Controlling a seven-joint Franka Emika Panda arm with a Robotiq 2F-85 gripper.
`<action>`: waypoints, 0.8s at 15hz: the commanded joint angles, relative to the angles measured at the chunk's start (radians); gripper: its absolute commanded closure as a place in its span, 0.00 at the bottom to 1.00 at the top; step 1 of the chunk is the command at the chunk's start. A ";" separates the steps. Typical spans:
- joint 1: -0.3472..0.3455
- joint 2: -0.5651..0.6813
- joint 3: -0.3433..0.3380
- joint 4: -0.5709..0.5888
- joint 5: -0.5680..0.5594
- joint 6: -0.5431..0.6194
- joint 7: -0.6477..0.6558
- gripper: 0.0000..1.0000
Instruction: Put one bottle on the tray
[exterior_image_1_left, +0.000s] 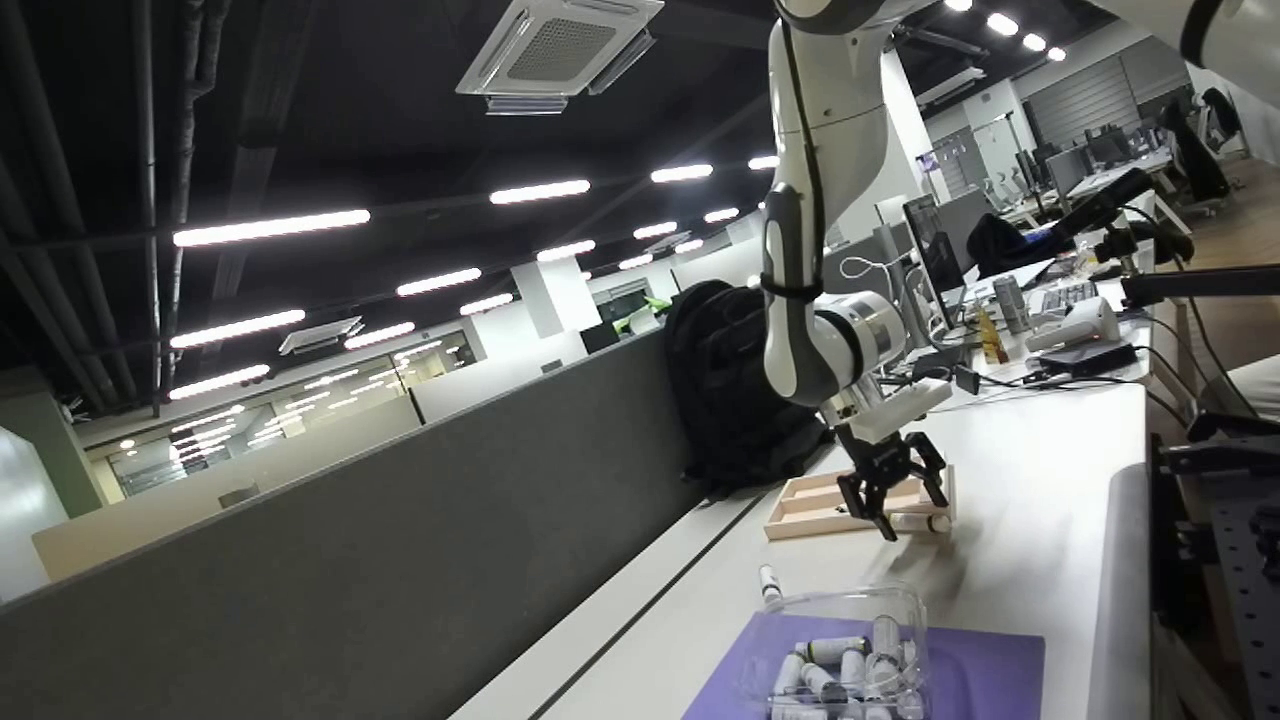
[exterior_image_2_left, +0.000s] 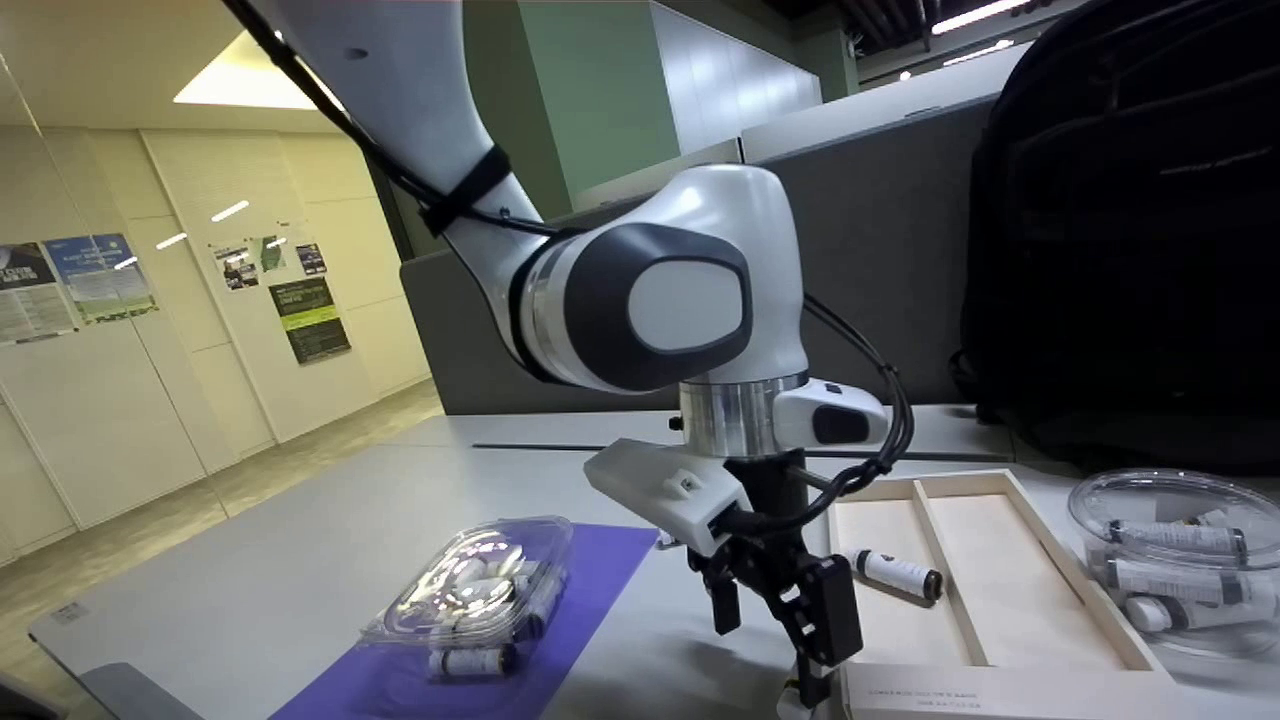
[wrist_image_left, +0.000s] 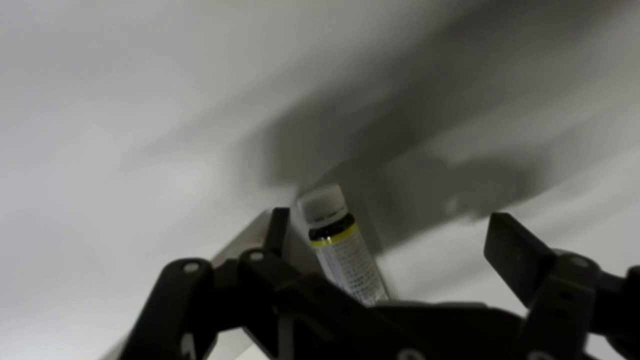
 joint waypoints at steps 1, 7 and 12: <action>-0.005 -0.030 -0.008 -0.056 -0.013 0.018 0.032 0.00; -0.033 -0.030 -0.015 -0.082 -0.001 0.051 0.021 0.00; -0.062 -0.006 -0.002 -0.043 0.003 0.062 -0.002 0.00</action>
